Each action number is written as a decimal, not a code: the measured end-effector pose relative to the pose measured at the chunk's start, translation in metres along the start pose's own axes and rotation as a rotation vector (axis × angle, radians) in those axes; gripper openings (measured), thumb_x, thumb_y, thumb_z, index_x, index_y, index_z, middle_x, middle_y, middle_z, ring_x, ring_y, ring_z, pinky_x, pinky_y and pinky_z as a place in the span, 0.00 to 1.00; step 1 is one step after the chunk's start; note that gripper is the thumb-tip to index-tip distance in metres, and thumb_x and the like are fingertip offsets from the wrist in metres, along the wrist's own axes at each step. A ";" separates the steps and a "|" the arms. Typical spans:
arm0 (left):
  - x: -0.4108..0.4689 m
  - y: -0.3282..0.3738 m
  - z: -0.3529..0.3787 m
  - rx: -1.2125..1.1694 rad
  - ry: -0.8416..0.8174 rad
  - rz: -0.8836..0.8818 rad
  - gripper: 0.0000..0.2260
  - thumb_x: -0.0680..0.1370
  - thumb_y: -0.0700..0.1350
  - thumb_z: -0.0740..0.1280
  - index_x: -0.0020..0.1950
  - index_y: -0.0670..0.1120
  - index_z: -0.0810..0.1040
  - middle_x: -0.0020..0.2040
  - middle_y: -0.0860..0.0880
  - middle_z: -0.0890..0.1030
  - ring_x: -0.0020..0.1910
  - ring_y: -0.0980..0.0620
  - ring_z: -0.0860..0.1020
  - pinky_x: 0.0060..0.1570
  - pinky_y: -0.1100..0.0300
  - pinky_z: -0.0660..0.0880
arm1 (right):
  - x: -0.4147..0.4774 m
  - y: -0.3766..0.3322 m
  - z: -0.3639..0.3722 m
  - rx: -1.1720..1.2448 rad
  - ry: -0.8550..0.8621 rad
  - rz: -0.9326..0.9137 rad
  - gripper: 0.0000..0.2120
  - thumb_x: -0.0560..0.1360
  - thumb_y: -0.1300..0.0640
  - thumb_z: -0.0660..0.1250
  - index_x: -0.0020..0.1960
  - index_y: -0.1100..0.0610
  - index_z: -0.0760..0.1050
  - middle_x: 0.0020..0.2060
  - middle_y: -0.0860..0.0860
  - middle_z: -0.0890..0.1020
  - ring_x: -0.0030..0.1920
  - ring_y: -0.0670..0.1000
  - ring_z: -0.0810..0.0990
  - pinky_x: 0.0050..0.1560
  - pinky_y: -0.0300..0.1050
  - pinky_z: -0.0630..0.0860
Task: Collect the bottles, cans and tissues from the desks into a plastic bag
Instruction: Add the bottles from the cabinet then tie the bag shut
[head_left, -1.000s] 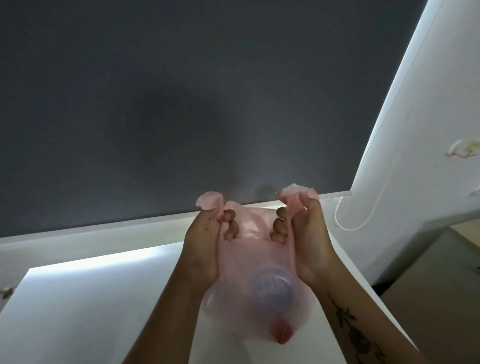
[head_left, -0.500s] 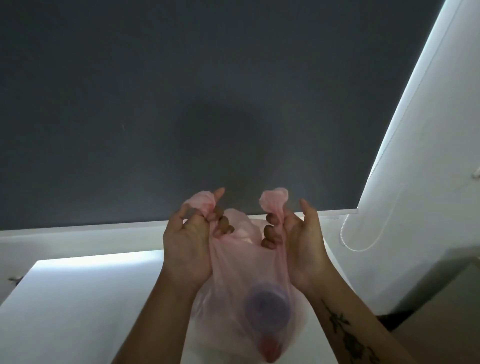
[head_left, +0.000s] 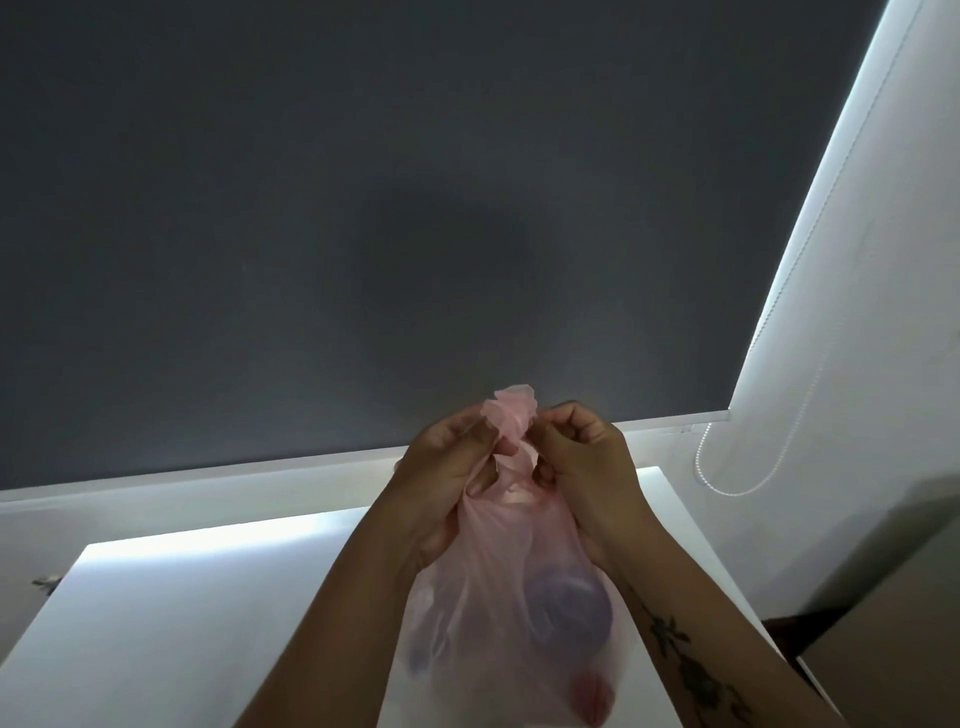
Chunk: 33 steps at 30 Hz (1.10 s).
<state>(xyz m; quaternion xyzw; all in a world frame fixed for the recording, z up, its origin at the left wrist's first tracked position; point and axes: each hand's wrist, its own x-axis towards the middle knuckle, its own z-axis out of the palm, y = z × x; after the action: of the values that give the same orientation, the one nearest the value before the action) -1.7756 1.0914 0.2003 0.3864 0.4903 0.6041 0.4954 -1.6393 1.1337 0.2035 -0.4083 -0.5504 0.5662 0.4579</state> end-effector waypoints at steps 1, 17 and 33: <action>0.000 0.000 0.000 0.016 -0.009 -0.016 0.11 0.81 0.41 0.63 0.40 0.42 0.77 0.27 0.50 0.71 0.23 0.57 0.63 0.27 0.66 0.64 | 0.000 0.000 -0.001 -0.024 -0.015 -0.008 0.06 0.76 0.58 0.69 0.40 0.54 0.81 0.28 0.45 0.80 0.27 0.44 0.74 0.31 0.37 0.72; 0.004 -0.004 0.017 0.058 0.160 0.030 0.10 0.79 0.46 0.68 0.45 0.43 0.69 0.33 0.48 0.79 0.25 0.53 0.65 0.25 0.62 0.65 | -0.003 0.007 -0.009 -0.064 -0.001 -0.127 0.07 0.77 0.50 0.67 0.48 0.51 0.82 0.44 0.44 0.85 0.45 0.44 0.83 0.43 0.34 0.78; -0.002 -0.008 0.019 0.387 0.491 0.158 0.14 0.84 0.52 0.54 0.51 0.42 0.70 0.36 0.48 0.73 0.34 0.52 0.73 0.27 0.67 0.70 | -0.001 0.014 0.009 -0.180 0.175 -0.238 0.12 0.82 0.51 0.54 0.52 0.57 0.71 0.41 0.49 0.80 0.38 0.40 0.78 0.36 0.26 0.71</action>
<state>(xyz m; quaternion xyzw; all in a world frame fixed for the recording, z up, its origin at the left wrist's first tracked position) -1.7548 1.0936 0.1967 0.3528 0.6695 0.6114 0.2313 -1.6488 1.1303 0.1905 -0.4273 -0.6016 0.4186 0.5294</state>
